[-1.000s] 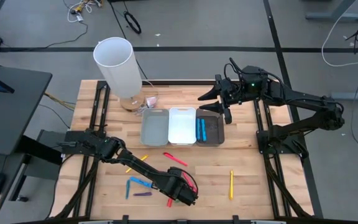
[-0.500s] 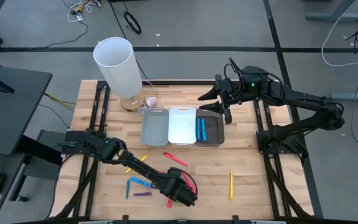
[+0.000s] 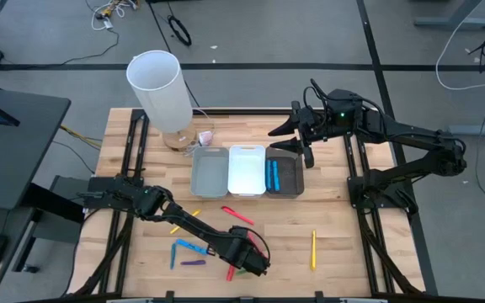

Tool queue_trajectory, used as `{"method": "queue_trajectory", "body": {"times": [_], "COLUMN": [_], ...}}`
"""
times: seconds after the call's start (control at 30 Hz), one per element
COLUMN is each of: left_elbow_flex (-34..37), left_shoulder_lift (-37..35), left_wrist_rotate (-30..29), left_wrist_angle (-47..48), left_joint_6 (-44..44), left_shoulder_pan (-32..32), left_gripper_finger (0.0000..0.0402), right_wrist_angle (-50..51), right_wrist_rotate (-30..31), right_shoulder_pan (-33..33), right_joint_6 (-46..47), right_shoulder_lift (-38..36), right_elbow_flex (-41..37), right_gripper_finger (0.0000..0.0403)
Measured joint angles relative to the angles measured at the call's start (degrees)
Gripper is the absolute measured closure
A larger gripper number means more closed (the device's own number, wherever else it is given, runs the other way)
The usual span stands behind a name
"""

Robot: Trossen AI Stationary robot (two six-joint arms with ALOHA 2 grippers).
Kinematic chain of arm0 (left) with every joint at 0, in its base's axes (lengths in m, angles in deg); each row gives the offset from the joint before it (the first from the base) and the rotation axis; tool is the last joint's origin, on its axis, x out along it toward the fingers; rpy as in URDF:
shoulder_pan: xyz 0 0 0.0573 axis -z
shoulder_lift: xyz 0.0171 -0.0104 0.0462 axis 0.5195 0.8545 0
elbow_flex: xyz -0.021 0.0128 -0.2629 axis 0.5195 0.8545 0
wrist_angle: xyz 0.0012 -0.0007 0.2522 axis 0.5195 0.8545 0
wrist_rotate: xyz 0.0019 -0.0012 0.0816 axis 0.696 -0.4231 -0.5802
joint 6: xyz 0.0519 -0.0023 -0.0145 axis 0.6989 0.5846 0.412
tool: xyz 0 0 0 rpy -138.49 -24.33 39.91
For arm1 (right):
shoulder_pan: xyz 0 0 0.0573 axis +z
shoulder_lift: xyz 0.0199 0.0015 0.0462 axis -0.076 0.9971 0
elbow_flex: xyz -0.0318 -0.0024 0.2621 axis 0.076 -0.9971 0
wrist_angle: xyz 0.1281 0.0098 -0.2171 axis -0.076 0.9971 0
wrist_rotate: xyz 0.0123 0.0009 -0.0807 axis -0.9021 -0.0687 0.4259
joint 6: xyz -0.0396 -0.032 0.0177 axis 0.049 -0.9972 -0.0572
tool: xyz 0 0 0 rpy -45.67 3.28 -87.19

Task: Pick & Place Markers
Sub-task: Put the orange marker pen into the black bin

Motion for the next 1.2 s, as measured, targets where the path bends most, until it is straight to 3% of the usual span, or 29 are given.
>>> {"method": "queue_trajectory", "body": {"times": [0.43, 0.83, 1.07, 1.2], "left_elbow_flex": [0.3, 0.22, 0.22, 0.19], "left_shoulder_lift": [-6.51, -12.93, -17.88, -20.87], "left_wrist_rotate": [-5.73, -12.62, -17.91, -20.99], "left_wrist_angle": [6.56, 10.17, 17.08, 19.75], "left_joint_6": [0.26, 8.53, 18.13, 23.97], "left_shoulder_pan": [-0.71, -1.16, -1.61, -2.27], "left_gripper_finger": [0.0325, 0.033, 0.033, 0.033], "right_wrist_angle": [0.06, 2.98, 4.31, 3.38], "right_wrist_rotate": [0.0, -0.01, -0.18, -3.6], "right_shoulder_pan": [-2.57, -3.27, -3.24, -3.24], "right_joint_6": [1.88, 6.54, 8.22, 8.68], "right_shoulder_lift": [-1.4, -2.15, -2.14, -2.14], "right_elbow_flex": [0.0, 0.0, 0.0, 0.0], "right_gripper_finger": [0.0238, 0.0233, 0.0166, 0.0121]}}
